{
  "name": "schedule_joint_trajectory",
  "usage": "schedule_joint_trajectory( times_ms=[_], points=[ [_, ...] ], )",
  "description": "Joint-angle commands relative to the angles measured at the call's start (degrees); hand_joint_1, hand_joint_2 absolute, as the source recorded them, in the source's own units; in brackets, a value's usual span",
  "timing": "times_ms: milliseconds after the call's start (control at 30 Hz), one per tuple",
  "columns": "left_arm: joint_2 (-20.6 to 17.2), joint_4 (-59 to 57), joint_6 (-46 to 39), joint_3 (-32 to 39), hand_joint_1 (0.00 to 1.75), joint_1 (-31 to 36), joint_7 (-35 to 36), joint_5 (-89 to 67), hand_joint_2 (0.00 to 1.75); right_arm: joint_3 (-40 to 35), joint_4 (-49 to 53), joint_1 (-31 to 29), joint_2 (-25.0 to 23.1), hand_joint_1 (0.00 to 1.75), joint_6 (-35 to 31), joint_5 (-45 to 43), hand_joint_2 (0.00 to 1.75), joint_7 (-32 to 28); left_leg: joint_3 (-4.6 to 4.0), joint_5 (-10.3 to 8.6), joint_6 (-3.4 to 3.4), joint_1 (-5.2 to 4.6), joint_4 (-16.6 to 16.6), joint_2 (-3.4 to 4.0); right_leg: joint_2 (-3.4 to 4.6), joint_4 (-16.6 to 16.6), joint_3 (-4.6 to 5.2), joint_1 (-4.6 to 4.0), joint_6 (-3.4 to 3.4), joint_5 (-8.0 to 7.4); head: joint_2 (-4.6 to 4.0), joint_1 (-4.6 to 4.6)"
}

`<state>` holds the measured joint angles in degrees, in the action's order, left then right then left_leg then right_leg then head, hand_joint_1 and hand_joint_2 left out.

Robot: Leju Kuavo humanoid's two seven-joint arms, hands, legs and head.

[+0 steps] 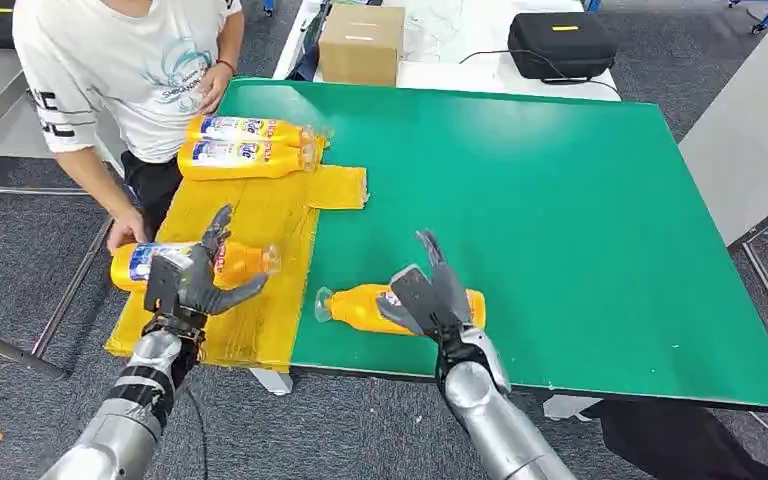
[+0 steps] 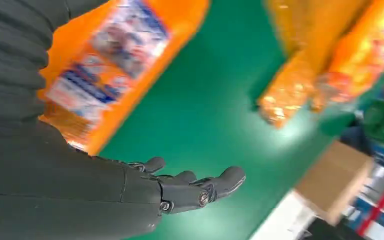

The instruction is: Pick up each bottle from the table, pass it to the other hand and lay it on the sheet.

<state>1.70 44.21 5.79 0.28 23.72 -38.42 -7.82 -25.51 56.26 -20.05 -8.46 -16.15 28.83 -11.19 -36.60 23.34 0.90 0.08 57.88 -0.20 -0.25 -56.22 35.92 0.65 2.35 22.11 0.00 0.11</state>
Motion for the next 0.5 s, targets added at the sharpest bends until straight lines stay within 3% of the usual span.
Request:
schedule_joint_trajectory(
  times_ms=[33, 500],
  points=[
    [4.1, 0.5, 4.4, 6.1, 0.0, 1.4, 4.3, 4.1, 1.75, -0.9, -3.5, 1.2, 3.4, 0.0, 0.7, 4.7, 1.75, 4.6, 0.23, 0.08, -0.04, 0.05, 0.0, -0.07, -0.07, 0.0, -0.26, -0.05, -0.06, 0.09, 0.0, 0.02],
    [5.4, -4.0, 4.5, 4.3, 0.0, 3.1, 5.3, 5.6, 1.75, -2.4, -1.4, 2.7, 8.1, 0.0, 5.9, 16.5, 1.75, 12.0, 0.3, 0.07, -0.03, 0.05, 0.0, -0.17, -0.18, 0.1, -0.33, -0.05, -0.05, 0.12, 0.0, 0.0]
  ],
)
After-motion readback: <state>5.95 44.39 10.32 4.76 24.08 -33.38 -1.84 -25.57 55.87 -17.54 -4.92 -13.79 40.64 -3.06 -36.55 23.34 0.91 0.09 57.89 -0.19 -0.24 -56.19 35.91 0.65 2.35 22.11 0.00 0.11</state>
